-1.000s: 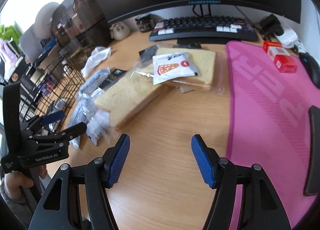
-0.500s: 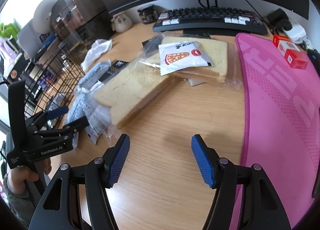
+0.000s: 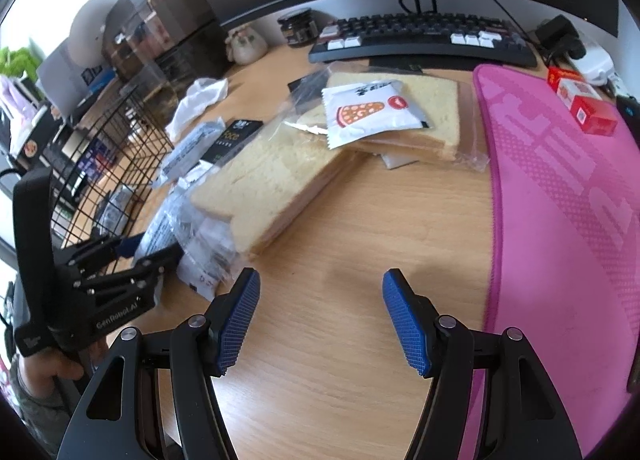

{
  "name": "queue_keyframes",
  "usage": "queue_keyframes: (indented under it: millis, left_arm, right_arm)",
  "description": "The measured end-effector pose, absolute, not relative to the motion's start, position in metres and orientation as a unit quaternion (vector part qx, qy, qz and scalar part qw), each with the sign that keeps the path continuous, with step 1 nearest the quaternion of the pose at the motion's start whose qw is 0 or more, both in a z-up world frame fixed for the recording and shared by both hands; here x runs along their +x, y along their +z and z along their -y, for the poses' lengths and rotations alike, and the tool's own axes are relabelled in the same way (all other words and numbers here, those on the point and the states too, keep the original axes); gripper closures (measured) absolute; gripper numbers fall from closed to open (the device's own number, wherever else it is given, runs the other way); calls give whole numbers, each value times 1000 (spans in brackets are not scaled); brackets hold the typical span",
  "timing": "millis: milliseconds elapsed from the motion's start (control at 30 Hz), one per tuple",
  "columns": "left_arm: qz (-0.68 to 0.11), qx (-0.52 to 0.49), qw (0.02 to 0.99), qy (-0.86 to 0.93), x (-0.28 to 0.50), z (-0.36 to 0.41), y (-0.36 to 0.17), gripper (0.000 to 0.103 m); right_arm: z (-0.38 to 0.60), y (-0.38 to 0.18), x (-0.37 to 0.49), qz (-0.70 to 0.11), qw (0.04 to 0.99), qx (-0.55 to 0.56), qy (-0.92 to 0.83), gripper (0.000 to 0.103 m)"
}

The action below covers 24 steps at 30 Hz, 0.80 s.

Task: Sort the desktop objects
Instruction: 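Return to the desk and grasp a white snack bar with the left tool, then lift the white bar with the left tool while the right tool grasps the pizza-print packet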

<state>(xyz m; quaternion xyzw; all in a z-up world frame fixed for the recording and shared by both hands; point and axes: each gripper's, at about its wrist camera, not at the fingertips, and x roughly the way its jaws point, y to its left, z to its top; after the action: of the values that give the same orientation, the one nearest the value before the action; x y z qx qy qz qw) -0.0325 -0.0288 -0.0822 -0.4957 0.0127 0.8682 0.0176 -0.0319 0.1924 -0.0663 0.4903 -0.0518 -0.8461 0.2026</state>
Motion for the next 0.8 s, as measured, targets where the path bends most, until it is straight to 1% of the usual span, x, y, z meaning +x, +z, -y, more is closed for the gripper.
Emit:
queue_keyframes:
  millis: [233, 400, 433, 533, 700, 767, 800]
  left_arm:
    - [-7, -484, 20, 875, -25, 31, -70, 62]
    - [-3, -461, 31, 887, -17, 31, -45, 62]
    - [-1, -456, 35, 889, -16, 31, -40, 66]
    - [0, -446, 38, 894, -20, 33, -28, 66]
    - [-9, -447, 43, 893, -43, 26, -23, 66]
    - [-11, -461, 34, 887, -47, 28, -30, 64]
    - [-10, -467, 32, 884, -45, 30, -34, 54]
  right_arm:
    - [-191, -75, -37, 49, 203, 499, -841, 39]
    - [-196, -51, -52, 36, 177, 469, -865, 39]
    - [-196, -45, -57, 30, 170, 461, -870, 39]
    - [-192, -31, -72, 5, 154, 447, -881, 39]
    - [-182, -30, -100, -8, 154, 453, -878, 39]
    - [-180, -34, -108, -11, 153, 458, -876, 39]
    - [-180, -36, -109, -11, 156, 460, -874, 39]
